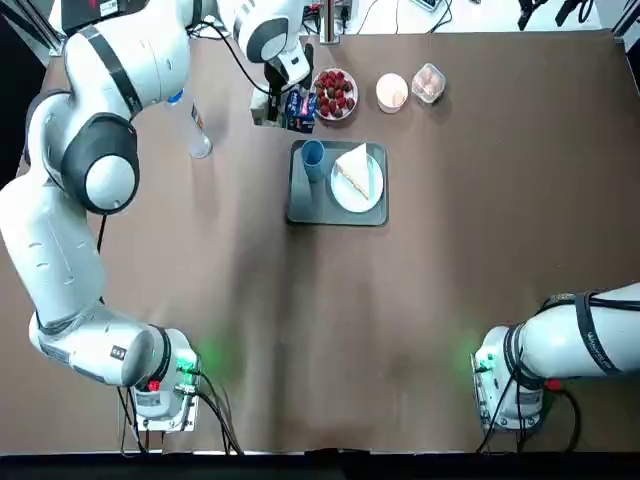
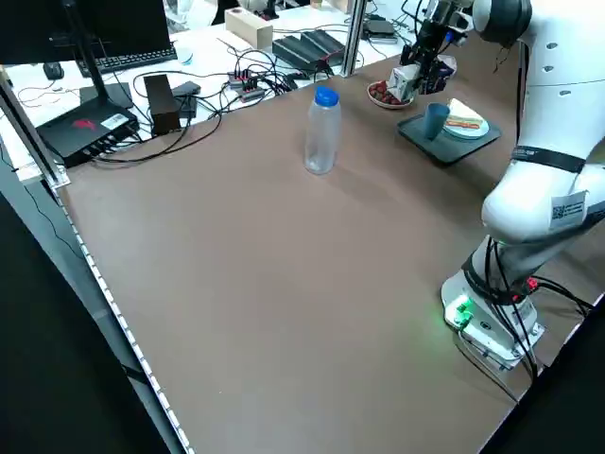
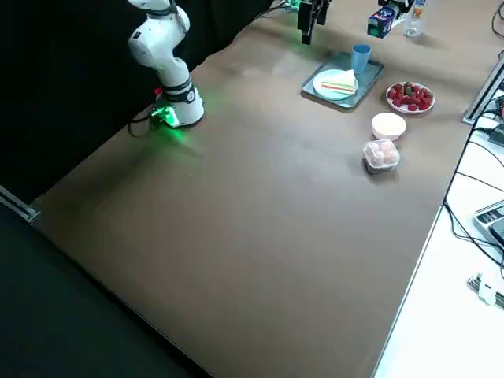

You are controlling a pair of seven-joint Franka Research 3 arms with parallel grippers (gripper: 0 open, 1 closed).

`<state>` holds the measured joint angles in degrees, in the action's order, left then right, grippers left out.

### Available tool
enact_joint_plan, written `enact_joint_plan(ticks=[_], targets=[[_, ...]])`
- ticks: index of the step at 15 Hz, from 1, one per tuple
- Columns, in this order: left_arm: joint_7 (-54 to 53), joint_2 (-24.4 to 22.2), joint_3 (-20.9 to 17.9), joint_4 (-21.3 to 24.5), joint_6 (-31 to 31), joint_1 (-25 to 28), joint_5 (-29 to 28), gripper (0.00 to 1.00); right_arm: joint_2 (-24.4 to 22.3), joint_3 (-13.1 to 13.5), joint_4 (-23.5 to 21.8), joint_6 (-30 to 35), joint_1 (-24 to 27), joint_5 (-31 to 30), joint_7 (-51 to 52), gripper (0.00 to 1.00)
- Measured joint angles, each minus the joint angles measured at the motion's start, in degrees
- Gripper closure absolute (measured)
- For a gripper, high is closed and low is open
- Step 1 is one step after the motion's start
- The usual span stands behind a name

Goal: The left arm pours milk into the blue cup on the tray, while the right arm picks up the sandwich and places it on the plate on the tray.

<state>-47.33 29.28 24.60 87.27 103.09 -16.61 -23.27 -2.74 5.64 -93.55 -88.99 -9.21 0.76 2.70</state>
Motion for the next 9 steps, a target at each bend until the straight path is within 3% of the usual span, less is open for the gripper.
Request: enact_joint_plan(ticks=[9], targets=[[-5.5, 1.1, 0.0, -0.1, -2.6, -3.8, 0.0, 0.53, 0.0, 0.1, 0.0, 0.0, 0.0, 0.0, 0.0, 0.00]])
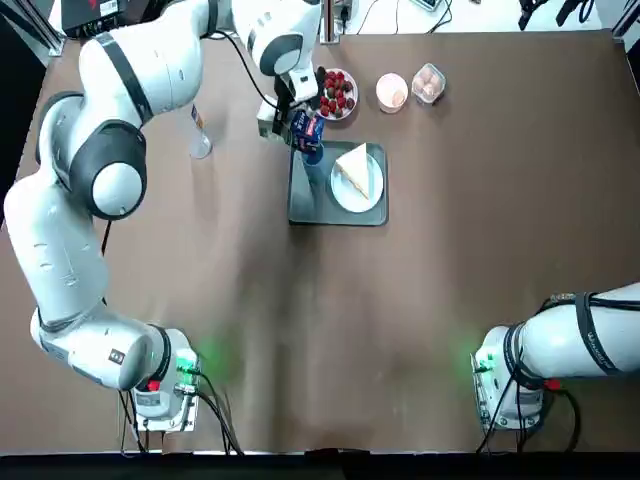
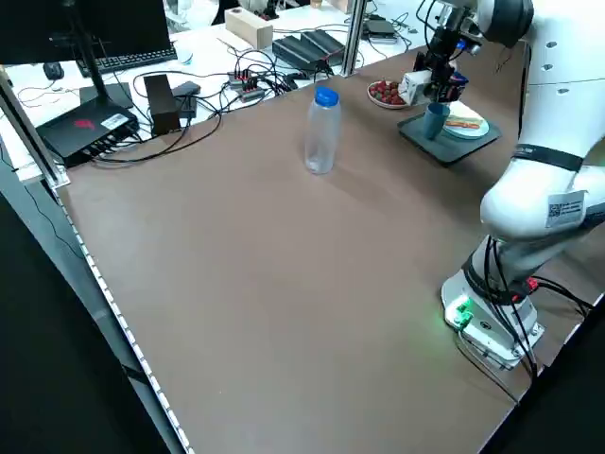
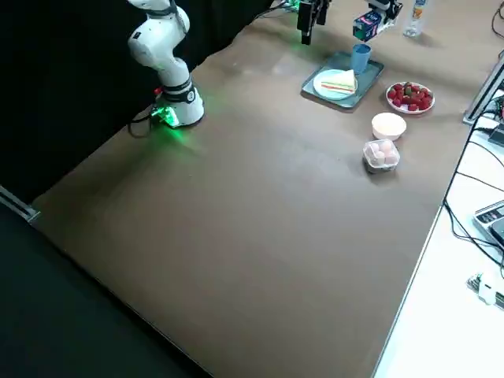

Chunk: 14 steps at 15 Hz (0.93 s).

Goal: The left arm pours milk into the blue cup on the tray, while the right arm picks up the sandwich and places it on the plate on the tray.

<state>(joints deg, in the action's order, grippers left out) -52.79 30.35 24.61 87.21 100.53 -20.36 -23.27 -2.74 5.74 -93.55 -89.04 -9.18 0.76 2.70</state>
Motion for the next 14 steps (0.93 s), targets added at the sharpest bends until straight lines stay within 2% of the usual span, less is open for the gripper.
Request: enact_joint_plan(ticks=[6, 8, 14], targets=[[-0.1, 0.3, -0.5, 0.0, -0.1, -0.3, -0.5, 0.52, 0.0, 0.0, 0.0, 0.0, 0.0, 0.0, 0.0, 0.00], [-0.2, 0.7, -0.5, 0.0, -0.2, -0.6, -2.8, 0.52, 0.0, 0.0, 0.0, -0.1, 0.0, 0.0, 0.0, 0.00], [-0.2, 1.9, -0.5, 0.0, -0.8, -0.9, -5.1, 0.52, 0.0, 0.0, 0.0, -0.1, 0.0, 0.0, 0.0, 0.00]])
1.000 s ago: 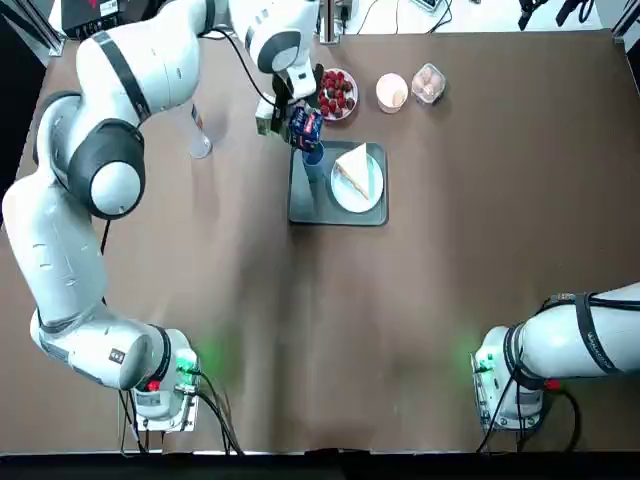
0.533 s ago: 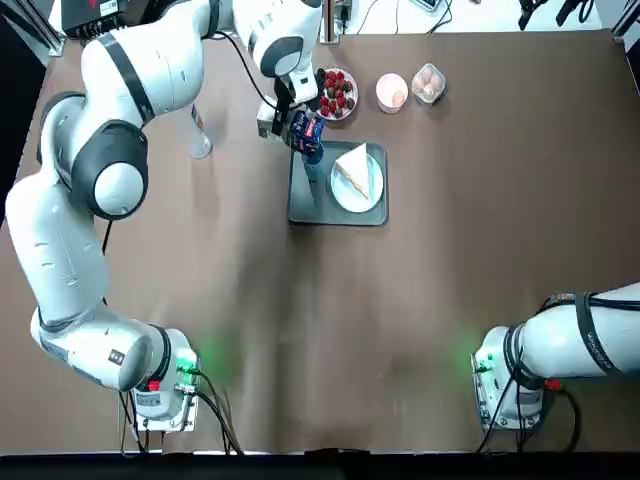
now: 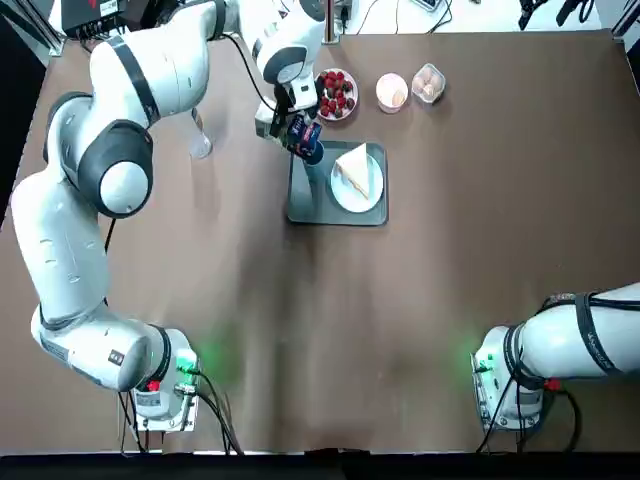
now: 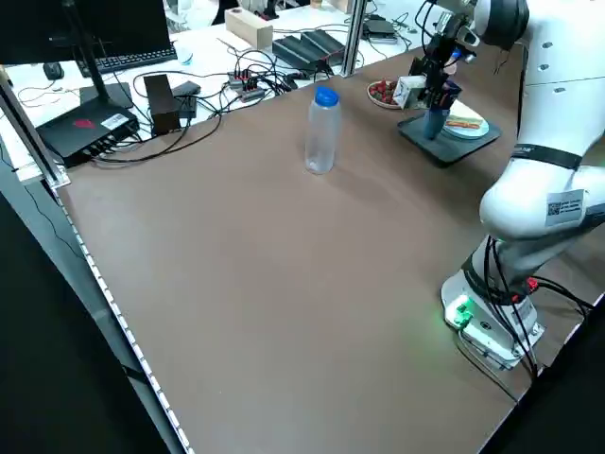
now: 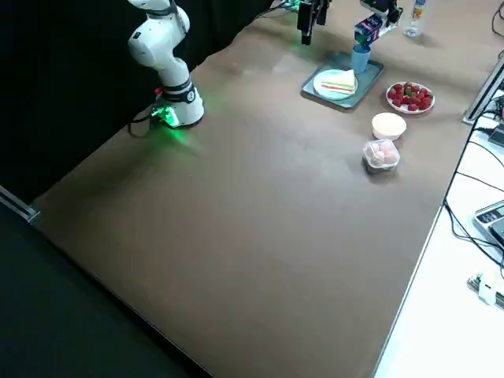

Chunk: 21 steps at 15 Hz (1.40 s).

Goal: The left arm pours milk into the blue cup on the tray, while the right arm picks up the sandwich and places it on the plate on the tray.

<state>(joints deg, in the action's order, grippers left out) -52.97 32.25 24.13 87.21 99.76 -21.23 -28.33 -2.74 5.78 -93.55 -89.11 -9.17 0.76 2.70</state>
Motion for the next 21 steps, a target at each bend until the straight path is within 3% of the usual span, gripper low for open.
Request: enact_joint_plan(ticks=[10, 13, 18, 19, 21], targets=[[-1.4, -0.2, 0.0, -1.0, -0.8, 0.4, -1.1, 0.51, 0.0, 0.0, 0.0, 0.0, 0.0, 0.0, 0.0, 0.00], [-1.5, -1.7, 0.1, -2.6, -3.3, 3.3, 0.5, 0.51, 0.0, 0.0, 0.0, 0.0, 0.0, 0.0, 0.0, 0.00], [-6.1, -8.5, 0.3, -4.5, -6.3, 12.7, 13.7, 0.51, 0.0, 0.1, 0.0, 0.0, 0.0, 0.0, 0.0, 0.00], [-9.4, -11.8, 0.3, -4.6, -8.4, 16.8, 20.0, 0.50, 0.0, 0.1, 0.0, 0.0, 0.0, 0.0, 0.0, 0.00], [-13.5, -14.9, 0.4, -4.6, -10.7, 21.8, 27.2, 0.50, 0.0, 0.1, 0.0, 0.0, 0.0, 0.0, 0.0, 0.00]])
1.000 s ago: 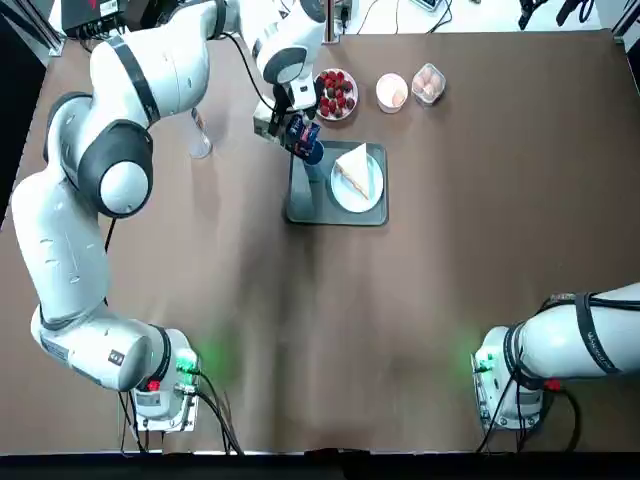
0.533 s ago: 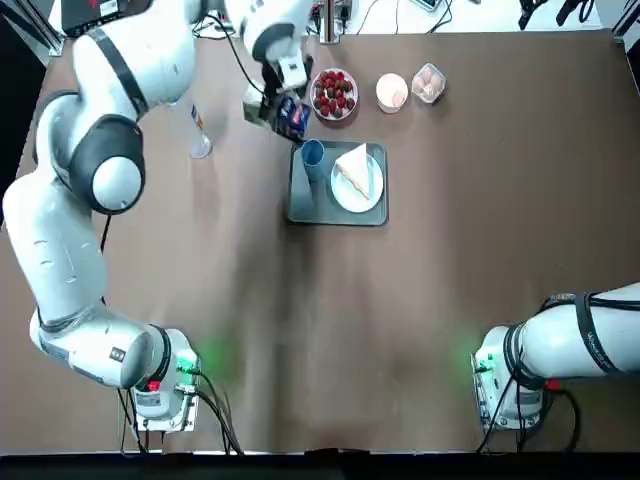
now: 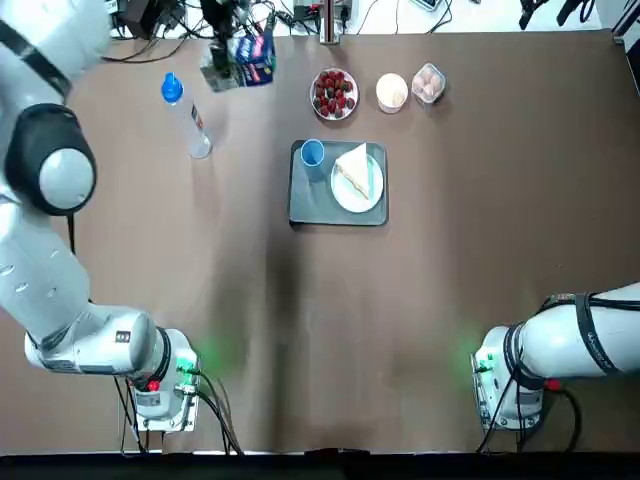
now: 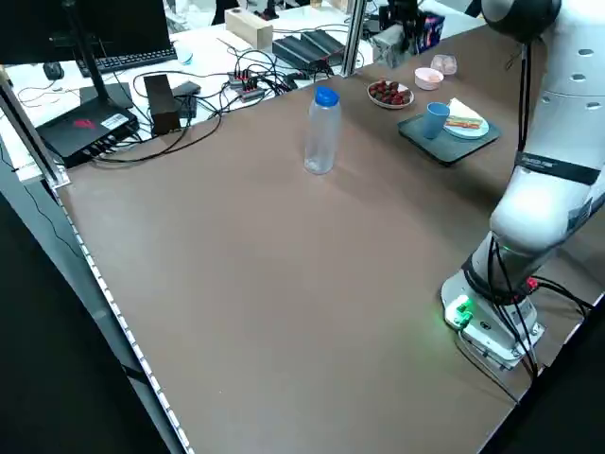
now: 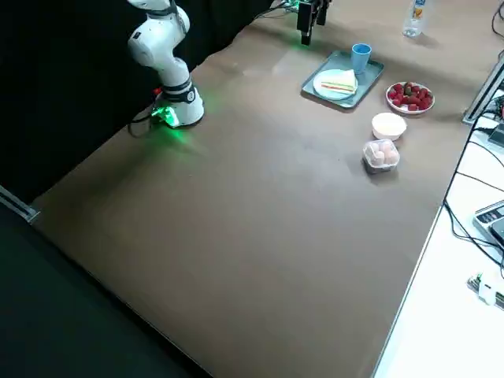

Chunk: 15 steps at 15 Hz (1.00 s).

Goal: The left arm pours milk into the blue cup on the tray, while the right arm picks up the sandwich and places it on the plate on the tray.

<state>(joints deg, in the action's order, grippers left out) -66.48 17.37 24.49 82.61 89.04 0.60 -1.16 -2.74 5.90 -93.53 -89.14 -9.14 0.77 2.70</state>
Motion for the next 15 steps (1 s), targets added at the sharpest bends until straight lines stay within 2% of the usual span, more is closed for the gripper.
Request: enact_joint_plan(ticks=[3, 6, 11, 15], targets=[[-7.9, -3.8, 0.0, 0.0, -4.3, 9.1, 9.7, 0.50, 0.0, 0.0, 0.0, 0.0, 0.0, 0.0, 0.0, 0.00], [-18.3, -5.2, 0.0, -0.5, -8.5, 18.7, 18.0, 0.48, 0.0, 0.1, 0.0, 0.0, 0.1, 0.0, 0.0, 0.00], [-35.3, -3.8, -0.2, -0.6, -15.0, 33.8, 28.0, 0.48, 0.0, 0.1, 0.0, 0.0, 0.1, 0.0, 0.0, 0.00], [-43.8, -0.1, -0.3, -0.7, -18.5, 43.4, 32.7, 0.48, 0.0, 0.1, 0.0, 0.0, 0.1, 0.0, 0.0, 0.00]])
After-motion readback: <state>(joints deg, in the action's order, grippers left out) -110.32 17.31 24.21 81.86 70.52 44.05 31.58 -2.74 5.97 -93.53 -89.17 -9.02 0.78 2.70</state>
